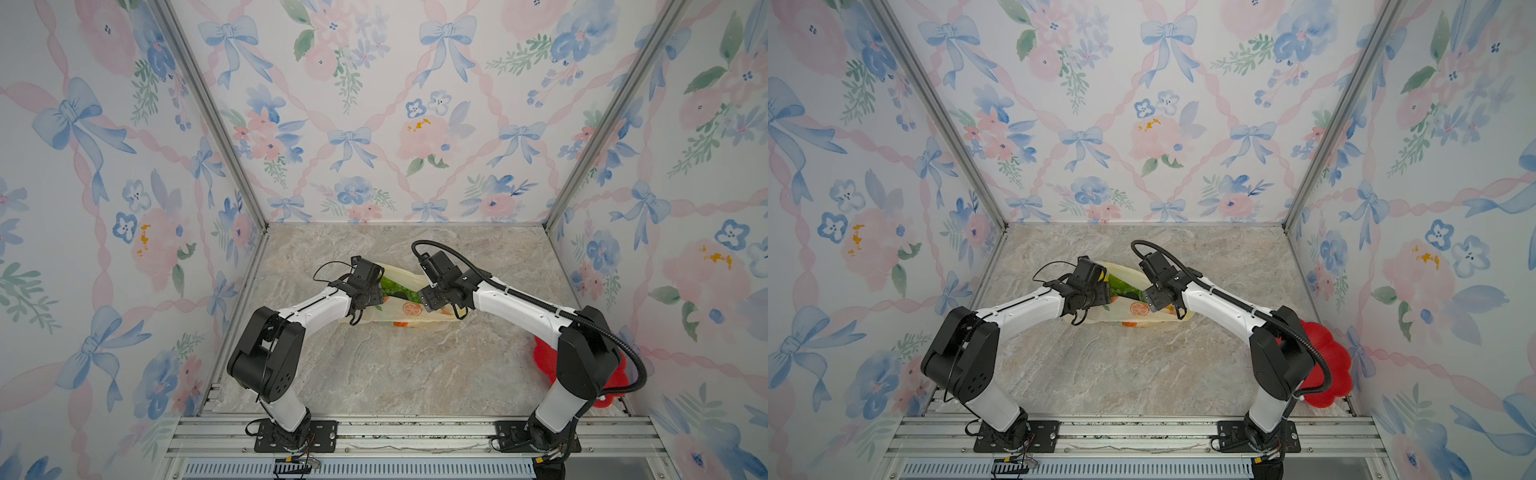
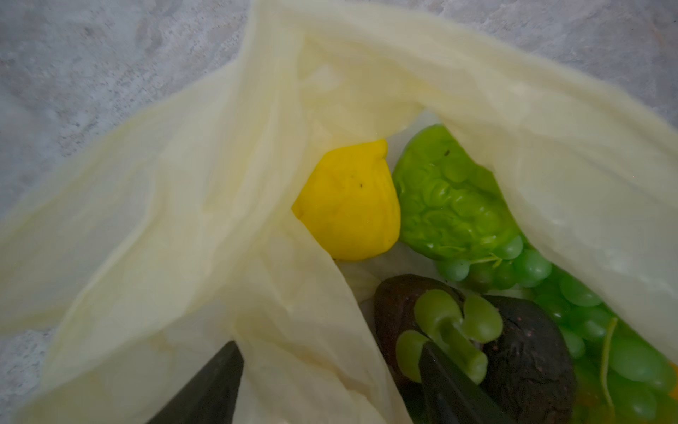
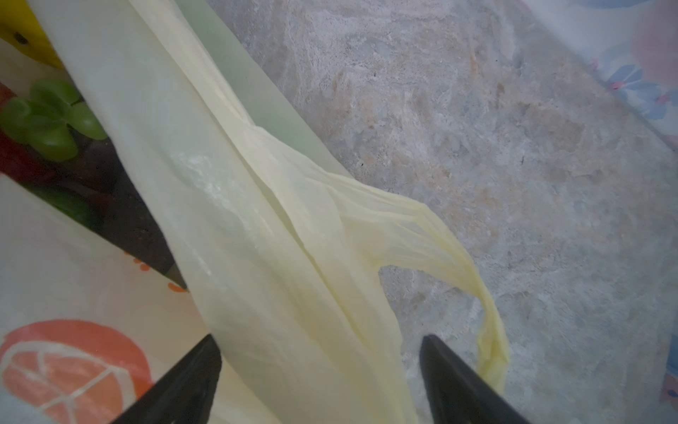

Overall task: Take fruits out of the plastic bag
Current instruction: Spread open the plastic bag at the center of the table.

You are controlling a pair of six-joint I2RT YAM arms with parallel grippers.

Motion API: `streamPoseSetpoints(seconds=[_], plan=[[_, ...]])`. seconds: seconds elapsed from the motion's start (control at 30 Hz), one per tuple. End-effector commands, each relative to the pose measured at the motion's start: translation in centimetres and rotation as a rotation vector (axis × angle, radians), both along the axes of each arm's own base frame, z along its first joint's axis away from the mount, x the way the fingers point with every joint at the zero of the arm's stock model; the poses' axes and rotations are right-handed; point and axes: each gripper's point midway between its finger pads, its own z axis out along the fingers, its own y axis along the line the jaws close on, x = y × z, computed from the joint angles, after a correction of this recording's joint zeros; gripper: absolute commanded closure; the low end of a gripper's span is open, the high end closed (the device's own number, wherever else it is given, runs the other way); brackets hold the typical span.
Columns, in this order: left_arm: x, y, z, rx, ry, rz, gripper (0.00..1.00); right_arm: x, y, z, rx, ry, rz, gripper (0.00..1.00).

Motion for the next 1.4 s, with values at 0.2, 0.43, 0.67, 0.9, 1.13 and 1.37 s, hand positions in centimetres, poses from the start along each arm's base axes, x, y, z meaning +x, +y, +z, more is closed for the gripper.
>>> streamPoseSetpoints(seconds=[0.2, 0.43, 0.67, 0.9, 1.13, 1.37], plan=[[-1.2, 2.3, 0.2, -0.076, -0.074, 0.008, 0.8, 2.0, -1.9, -2.3, 0.056, 0.114, -0.14, 0.5], [-3.9, 6.7, 0.3, -0.209, -0.18, 0.093, 1.0, 4.8, -3.8, -3.6, 0.531, 0.288, -0.322, 0.91], [-5.2, 9.4, -0.6, -0.297, -0.197, 0.156, 1.0, 8.2, -5.1, -4.9, 0.929, 0.392, -0.447, 1.0], [-4.9, 6.3, 0.0, -0.302, -0.183, 0.034, 1.0, 8.6, -1.9, -2.8, 0.956, 0.396, -0.37, 1.0], [-5.3, 3.4, 0.2, -0.288, -0.169, -0.053, 1.0, 6.9, -0.4, -0.5, 0.801, 0.351, -0.291, 0.31], [-6.0, 2.4, -0.3, -0.295, -0.152, -0.082, 1.0, 3.1, -4.9, -0.3, 0.381, 0.2, -0.4, 0.07]])
